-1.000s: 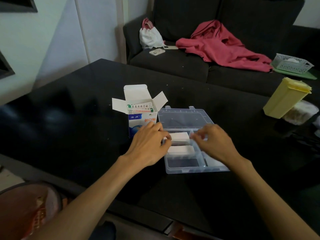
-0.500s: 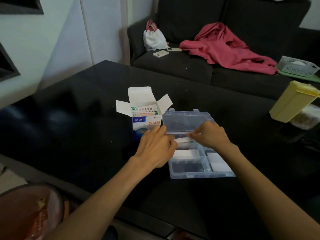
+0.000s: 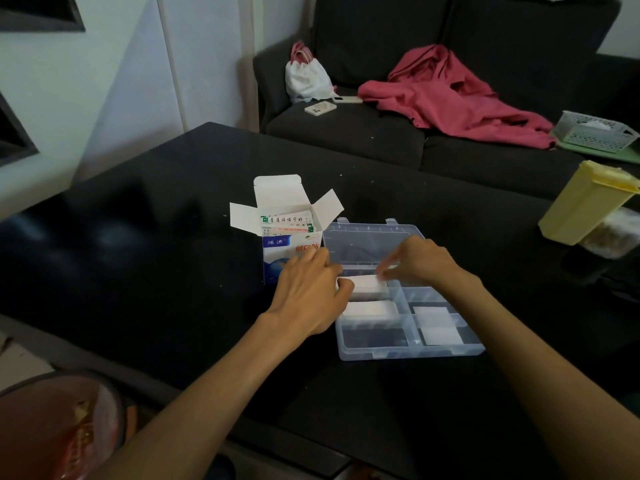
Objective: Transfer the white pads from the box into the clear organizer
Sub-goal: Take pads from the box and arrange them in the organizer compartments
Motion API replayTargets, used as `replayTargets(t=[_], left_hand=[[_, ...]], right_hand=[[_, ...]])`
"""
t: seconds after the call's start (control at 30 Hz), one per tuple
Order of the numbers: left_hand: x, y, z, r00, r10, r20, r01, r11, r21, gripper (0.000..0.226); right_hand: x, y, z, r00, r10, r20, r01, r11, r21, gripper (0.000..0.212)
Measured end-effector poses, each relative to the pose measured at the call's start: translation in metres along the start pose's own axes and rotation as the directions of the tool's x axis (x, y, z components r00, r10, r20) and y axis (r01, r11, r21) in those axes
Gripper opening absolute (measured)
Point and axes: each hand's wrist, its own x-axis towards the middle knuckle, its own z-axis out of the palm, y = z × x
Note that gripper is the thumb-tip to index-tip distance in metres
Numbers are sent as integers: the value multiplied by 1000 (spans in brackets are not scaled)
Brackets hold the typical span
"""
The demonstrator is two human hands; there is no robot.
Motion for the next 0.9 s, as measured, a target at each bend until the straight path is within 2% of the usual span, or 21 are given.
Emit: replayTargets(t=[0.1,0.23,0.37,0.47,0.57,0.63,0.77,0.9], left_hand=[[1,2,1,1000,7,12,-7,999,35,40],[1,3,1,999,-22,42,23,1000,-20,37],[2,0,0,999,-24,49,27,998,-65,36],[2,-1,1,998,-30,59,33,998,-54,37],[1,-1,1,998,-21,58,23,999,-43,37],[1,-1,0,998,-13,68,16,999,-42,38],[1,-2,0,994,-6,108,10,999,-38,37],[0,-4,0,996,-5,91,11,998,-63,36]], right_hand=[[-3,-1,-2,994,-77,78,79,997,-16,23],[-4,-3,-2,990,-90,108,89,996,17,22],[-3,-3,-5,999,12,35,-15,998,62,26],[-4,-9,-8,997,75,-3,-75,993,-93,33],[-7,-24,-10,999,44,26,-35,955,-294,26],[-6,-33,-12,995,51,83,-19,937,-349,21],[-7,-35,-18,962,87,260,-28,974,-224,33],[-14,-20,-20,957,71,280,-50,995,-82,43]])
